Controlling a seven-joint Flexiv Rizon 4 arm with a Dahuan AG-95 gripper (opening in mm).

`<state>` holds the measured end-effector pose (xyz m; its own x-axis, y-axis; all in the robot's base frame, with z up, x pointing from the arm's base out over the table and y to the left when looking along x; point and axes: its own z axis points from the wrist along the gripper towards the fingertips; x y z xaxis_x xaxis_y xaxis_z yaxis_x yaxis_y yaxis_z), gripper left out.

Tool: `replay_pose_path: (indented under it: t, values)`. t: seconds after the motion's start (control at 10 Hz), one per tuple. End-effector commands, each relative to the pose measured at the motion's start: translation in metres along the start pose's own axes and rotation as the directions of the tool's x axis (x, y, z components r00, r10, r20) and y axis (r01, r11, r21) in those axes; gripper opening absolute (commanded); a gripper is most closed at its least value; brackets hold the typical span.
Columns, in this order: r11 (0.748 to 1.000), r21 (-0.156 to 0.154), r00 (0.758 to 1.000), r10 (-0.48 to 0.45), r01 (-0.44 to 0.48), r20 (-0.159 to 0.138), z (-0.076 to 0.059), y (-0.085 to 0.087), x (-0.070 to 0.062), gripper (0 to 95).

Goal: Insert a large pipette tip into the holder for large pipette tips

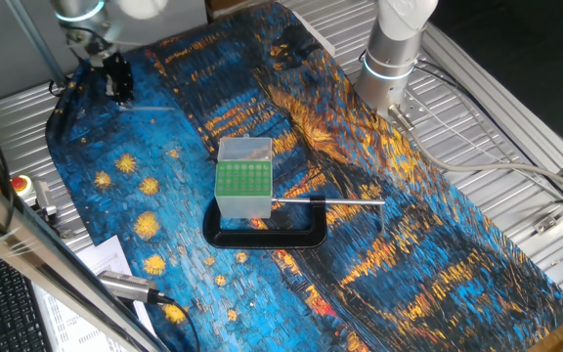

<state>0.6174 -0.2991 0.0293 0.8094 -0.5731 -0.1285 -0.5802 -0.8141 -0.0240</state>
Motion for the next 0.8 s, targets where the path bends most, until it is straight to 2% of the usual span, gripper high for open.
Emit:
replay_pose_path:
  t: [0.1,0.2,0.8]
  values:
    - [0.997,0.049,0.997,-0.055,0.052,0.056,-0.0009,0.0002,-0.0018,19.0]
    - [0.996,0.051,0.995,-0.079,0.076,0.061,-0.0007,0.0,-0.002,19.0]
    - [0.998,0.026,0.998,-0.06,0.059,0.031,0.0073,0.0002,-0.0021,19.0]
